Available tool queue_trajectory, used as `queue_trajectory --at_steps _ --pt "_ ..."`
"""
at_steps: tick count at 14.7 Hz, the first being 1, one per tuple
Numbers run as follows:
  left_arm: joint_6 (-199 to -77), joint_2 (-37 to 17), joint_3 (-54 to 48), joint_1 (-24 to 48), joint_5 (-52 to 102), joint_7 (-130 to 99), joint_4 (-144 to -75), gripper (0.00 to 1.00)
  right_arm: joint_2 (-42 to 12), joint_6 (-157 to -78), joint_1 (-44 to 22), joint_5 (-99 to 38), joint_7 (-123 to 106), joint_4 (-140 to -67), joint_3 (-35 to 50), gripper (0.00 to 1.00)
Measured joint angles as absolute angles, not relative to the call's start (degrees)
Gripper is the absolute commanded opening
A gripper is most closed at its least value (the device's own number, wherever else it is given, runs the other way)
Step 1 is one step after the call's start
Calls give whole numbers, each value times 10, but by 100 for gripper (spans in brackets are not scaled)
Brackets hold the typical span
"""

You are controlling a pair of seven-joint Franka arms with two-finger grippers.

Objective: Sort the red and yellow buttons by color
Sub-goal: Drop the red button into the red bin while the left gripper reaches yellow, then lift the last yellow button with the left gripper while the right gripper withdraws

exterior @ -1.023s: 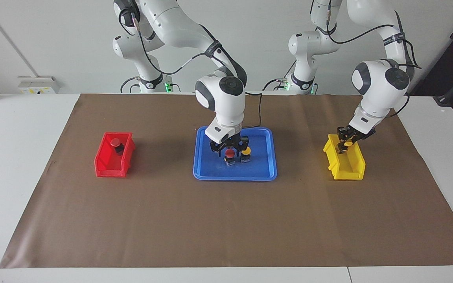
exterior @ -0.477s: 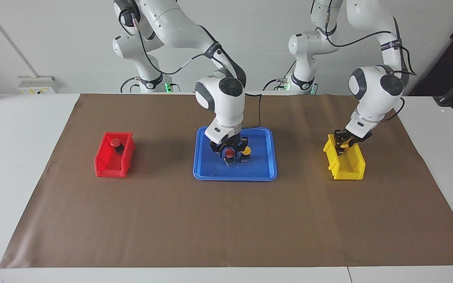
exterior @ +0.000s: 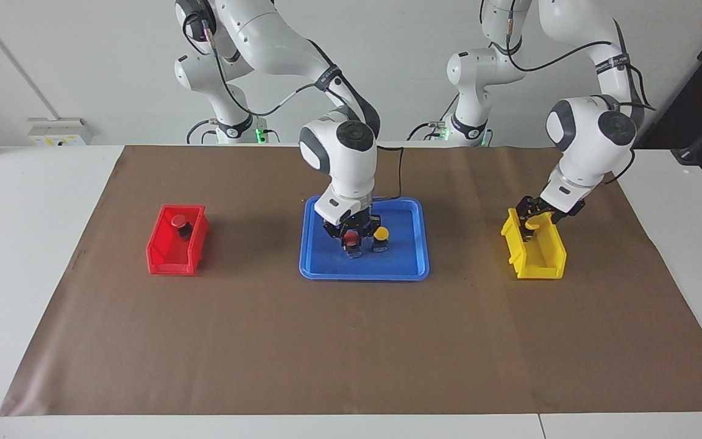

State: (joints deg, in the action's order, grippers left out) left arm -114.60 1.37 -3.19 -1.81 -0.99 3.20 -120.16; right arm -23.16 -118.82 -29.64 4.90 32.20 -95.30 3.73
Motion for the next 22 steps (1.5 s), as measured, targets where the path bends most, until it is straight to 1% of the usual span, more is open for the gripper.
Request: queue_trajectory --at_steps 2,4,5,7,8,10,13,15,17,19,22 --pt "-1068 15 -37 -16 -10 32 -1113 100 -194 -1127 -241 50 201 -942 34 4" --pt "-1002 14 -42 8 -9 11 -1027 100 -135 -1083 -150 50 51 -956 32 4" --pt "-996 13 -43 33 -8 -31 -1006 100 -108 -1069 -98 49 -20 -971 32 4" --pt "-1036 2 -48 103 -8 -162 -1013 100 -79 -1063 -12 49 -135 -1000 31 4" --pt "-1068 -10 -49 145 -8 -221 -1024 100 -74 -1069 18 48 -178 -1014 32 4" --pt "-1123 -53 -53 224 -8 -330 -1041 100 -74 -1111 59 48 -240 -1045 32 4" --pt "-1198 -127 -54 308 -8 -434 -1054 100 -67 -1194 84 48 -277 -1111 33 4" --pt "-1223 -159 -54 350 -8 -477 -1054 100 -55 -1231 85 48 -277 -1157 35 4" --pt "-1239 -171 -54 365 -8 -496 -1054 100 -39 -1261 85 48 -277 -1199 37 4" --pt "-1240 -172 -50 365 -8 -498 -1055 100 -26 -1285 85 48 -277 -1231 37 4" --pt "-1243 -172 -46 364 -8 -498 -1055 100 -18 -1317 89 48 -277 -1262 37 5"
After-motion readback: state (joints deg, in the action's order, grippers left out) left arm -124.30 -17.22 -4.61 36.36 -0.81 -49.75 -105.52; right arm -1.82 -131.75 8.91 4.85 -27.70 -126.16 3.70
